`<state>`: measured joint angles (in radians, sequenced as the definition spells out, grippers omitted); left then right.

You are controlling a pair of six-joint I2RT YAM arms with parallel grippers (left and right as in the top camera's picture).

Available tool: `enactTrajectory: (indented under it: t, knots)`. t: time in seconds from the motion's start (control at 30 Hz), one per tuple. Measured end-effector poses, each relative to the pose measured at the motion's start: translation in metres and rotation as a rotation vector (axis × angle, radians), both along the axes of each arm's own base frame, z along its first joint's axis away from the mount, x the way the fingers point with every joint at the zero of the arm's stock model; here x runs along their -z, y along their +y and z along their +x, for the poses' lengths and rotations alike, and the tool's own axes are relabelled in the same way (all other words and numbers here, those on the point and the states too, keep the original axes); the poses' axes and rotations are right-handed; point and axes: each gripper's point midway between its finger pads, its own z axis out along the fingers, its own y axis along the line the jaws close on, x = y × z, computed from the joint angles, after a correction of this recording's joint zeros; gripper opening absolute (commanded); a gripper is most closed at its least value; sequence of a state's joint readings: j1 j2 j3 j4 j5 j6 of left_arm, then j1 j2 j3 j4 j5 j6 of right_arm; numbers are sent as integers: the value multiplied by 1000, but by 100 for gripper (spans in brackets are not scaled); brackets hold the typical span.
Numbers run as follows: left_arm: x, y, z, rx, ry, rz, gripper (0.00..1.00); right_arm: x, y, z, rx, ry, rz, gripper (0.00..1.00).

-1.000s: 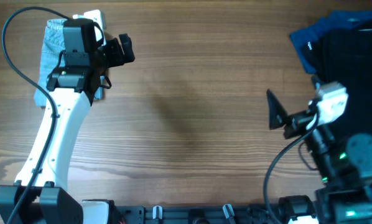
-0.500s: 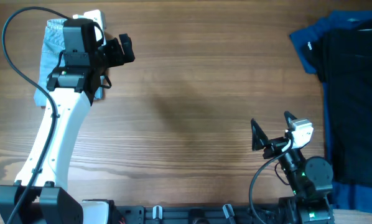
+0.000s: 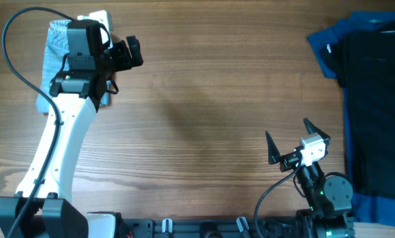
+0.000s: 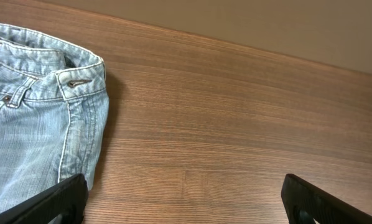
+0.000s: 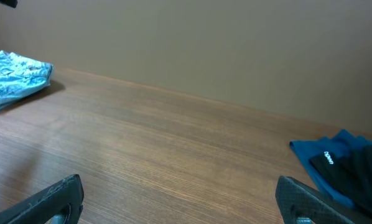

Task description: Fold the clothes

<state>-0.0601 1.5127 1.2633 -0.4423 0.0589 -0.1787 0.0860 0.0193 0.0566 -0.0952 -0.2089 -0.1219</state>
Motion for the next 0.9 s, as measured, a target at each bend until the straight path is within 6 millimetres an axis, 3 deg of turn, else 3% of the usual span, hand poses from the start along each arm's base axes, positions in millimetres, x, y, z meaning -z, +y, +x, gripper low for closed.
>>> enactTrajectory:
  t: [0.63, 0.73, 0.9]
  knots:
    - [-3, 0, -4, 0, 0, 1, 100, 0, 0, 0, 0, -2, -7, 100]
    - [-14, 2, -28, 0, 27, 2, 100, 0, 0, 0, 0, -2, -7, 100]
    - [-72, 5, -76, -1, -129, -7, 100, 0, 0, 0, 0, -1, -7, 100]
